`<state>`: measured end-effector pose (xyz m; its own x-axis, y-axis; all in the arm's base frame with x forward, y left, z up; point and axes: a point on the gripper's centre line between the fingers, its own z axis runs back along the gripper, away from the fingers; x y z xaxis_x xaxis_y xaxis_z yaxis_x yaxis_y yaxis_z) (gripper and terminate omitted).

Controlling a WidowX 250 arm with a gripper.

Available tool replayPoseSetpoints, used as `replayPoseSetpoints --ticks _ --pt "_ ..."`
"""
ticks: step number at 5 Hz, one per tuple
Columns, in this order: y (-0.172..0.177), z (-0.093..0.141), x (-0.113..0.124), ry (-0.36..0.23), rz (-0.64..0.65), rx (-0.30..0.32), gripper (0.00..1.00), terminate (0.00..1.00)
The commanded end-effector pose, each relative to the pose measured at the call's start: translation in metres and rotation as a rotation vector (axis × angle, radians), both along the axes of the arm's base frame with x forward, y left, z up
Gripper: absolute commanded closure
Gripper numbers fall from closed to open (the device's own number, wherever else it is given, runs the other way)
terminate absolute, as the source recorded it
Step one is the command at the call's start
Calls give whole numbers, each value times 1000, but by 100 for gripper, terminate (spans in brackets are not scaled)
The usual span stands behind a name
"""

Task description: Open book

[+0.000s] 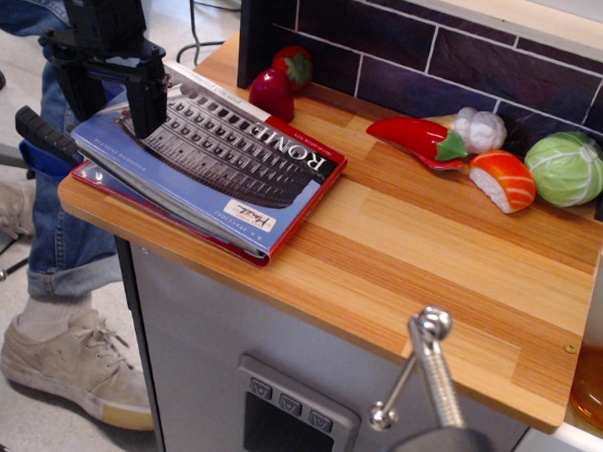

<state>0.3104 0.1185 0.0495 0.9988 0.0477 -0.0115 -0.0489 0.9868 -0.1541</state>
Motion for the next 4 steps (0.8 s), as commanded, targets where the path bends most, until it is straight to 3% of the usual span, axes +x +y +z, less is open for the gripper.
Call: replayPoseSetpoints --ticks 1,2,4 --pt "-22 38 7 -27 -23 -108 0 0" --pt "-45 61 -7 -39 -47 -218 0 0" --pt "-106 96 -22 -32 -85 -380 0 0"
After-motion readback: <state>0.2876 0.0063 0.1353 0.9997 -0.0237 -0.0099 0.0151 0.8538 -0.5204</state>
